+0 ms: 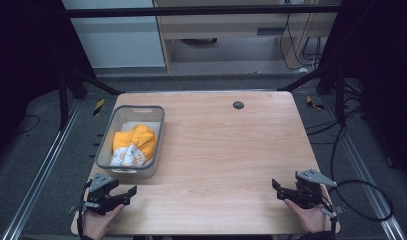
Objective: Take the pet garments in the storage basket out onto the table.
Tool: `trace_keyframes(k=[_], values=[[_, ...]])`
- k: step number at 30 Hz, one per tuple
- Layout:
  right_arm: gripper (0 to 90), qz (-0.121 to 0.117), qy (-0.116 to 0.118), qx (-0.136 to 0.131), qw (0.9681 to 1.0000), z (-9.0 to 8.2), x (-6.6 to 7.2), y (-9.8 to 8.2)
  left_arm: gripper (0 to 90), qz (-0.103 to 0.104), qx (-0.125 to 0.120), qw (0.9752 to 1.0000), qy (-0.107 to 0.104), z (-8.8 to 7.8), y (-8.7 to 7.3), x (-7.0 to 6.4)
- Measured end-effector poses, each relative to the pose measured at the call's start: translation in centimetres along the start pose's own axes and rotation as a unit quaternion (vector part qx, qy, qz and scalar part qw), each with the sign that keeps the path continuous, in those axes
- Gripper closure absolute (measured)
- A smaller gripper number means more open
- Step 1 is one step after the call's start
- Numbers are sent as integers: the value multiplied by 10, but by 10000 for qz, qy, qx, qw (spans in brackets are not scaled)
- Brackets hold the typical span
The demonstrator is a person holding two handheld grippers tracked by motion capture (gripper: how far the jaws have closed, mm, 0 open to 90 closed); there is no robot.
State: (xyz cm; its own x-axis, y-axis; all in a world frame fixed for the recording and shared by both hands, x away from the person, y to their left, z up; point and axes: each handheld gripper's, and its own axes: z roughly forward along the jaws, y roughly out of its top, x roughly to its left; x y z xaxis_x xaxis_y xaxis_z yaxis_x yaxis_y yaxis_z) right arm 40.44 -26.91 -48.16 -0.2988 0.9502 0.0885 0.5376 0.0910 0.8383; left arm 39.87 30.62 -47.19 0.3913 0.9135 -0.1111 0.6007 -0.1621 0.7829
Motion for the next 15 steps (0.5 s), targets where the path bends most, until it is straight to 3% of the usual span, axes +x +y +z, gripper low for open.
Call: trace_keyframes(k=[11, 15], values=[[85, -133, -103, -17, 9999, 1, 0, -2, 232, 60, -68, 9999, -56, -4, 2, -2], [82, -152, -83, 32, 9998, 1, 2, -2, 214, -19, -132, 9999, -51, -8, 3, 0]])
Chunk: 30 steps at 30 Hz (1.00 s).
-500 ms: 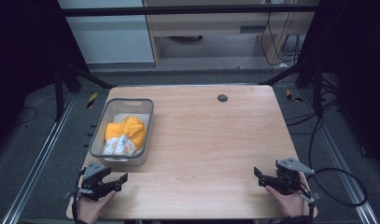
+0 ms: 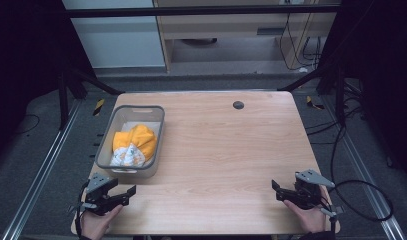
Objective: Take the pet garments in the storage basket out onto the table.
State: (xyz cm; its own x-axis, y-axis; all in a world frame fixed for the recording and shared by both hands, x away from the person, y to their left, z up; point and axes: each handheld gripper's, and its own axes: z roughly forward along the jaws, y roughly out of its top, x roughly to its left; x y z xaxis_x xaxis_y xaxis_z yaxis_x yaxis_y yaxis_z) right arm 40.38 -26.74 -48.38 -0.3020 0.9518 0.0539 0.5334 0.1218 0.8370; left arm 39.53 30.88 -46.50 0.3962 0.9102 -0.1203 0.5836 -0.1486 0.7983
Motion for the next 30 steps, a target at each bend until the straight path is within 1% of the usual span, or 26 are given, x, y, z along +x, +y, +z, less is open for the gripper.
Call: trace_keyframes(k=[1, 4, 6, 10, 14, 16, 19, 22, 30], values=[[81, -58, -8, -10, 10000, 1, 0, 0, 205, -20, -18, 10000, 19, -1, 0, 1], [81, -29, 3, 6, 10000, 0, 1, 0, 199, -85, -72, 9999, 32, -4, 2, 2], [81, -74, -15, -11, 10000, 1, 0, 0, 195, -132, -133, 9998, 29, -6, 3, 2], [81, -85, -9, -11, 10000, 1, 1, 0, 192, -137, -239, 9996, -12, -10, 6, 0], [80, -93, -16, -19, 10000, 1, 1, 0, 189, -93, -321, 9994, -68, -15, 10, -4], [80, -87, -13, -22, 10000, 1, 1, 0, 189, -70, -377, 9992, -63, -17, 12, -5], [80, -105, -27, -30, 9999, 1, 1, 0, 189, -83, -441, 9989, -96, -21, 15, -4], [80, -116, -37, -36, 9999, 1, 2, 0, 189, -173, -500, 9985, -166, -24, 17, -4], [79, -93, -13, -22, 10000, 1, 2, 0, 186, -96, -586, 9980, -208, -29, 22, -8]])
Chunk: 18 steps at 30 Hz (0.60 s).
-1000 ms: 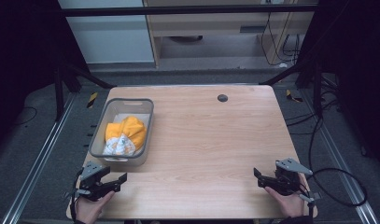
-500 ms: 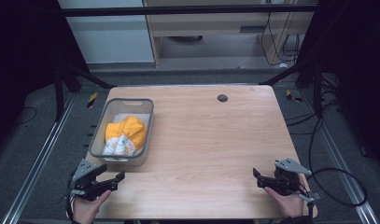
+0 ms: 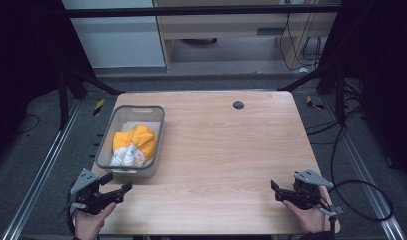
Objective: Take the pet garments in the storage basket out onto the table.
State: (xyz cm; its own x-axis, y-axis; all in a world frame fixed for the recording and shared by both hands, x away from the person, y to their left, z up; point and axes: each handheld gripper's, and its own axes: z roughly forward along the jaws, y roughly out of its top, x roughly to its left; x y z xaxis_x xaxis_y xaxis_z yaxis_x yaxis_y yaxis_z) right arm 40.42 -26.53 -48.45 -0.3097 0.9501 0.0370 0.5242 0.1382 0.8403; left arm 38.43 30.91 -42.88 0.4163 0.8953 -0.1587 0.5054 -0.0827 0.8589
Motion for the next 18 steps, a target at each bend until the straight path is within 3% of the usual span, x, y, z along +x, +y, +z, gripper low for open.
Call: trace_keyframes(k=[18], values=[[80, -29, -16, 8, 10000, 1, 0, -1, 181, 65, -106, 9999, -19, -6, 17, 1]])
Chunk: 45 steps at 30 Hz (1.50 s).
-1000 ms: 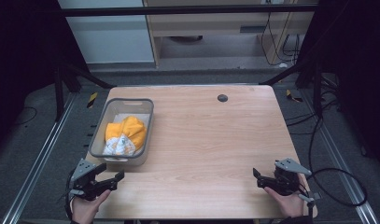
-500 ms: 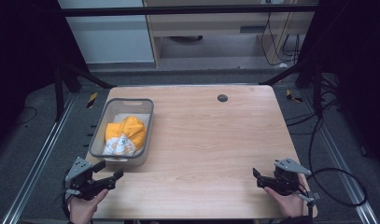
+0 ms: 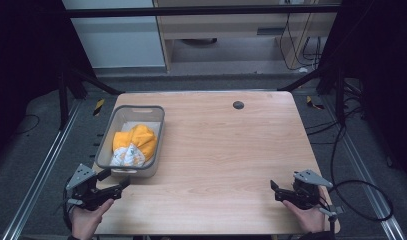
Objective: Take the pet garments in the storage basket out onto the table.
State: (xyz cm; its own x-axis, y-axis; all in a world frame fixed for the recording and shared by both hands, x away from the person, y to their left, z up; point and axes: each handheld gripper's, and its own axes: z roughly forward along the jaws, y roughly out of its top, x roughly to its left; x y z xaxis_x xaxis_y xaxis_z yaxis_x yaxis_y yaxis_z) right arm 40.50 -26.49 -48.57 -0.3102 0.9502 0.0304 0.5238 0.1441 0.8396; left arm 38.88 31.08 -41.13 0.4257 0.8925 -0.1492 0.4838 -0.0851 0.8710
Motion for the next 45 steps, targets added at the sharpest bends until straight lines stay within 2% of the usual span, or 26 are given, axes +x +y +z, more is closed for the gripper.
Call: trace_keyframes(k=[9, 27, 34, 45], values=[[80, 1, -11, -10, 10000, 0, 0, 0, 179, 109, -101, 9999, -2, -2, 15, -1], [80, 18, -5, -49, 10000, -1, 0, 1, 179, 72, -315, 9995, 66, -4, 41, 8], [80, 35, 7, -37, 10000, -1, 0, 1, 179, 79, -357, 9991, 204, 1, 48, 10], [80, 25, 17, -18, 10000, 0, 0, 1, 179, 71, -269, 9993, 249, 15, 59, 15]])
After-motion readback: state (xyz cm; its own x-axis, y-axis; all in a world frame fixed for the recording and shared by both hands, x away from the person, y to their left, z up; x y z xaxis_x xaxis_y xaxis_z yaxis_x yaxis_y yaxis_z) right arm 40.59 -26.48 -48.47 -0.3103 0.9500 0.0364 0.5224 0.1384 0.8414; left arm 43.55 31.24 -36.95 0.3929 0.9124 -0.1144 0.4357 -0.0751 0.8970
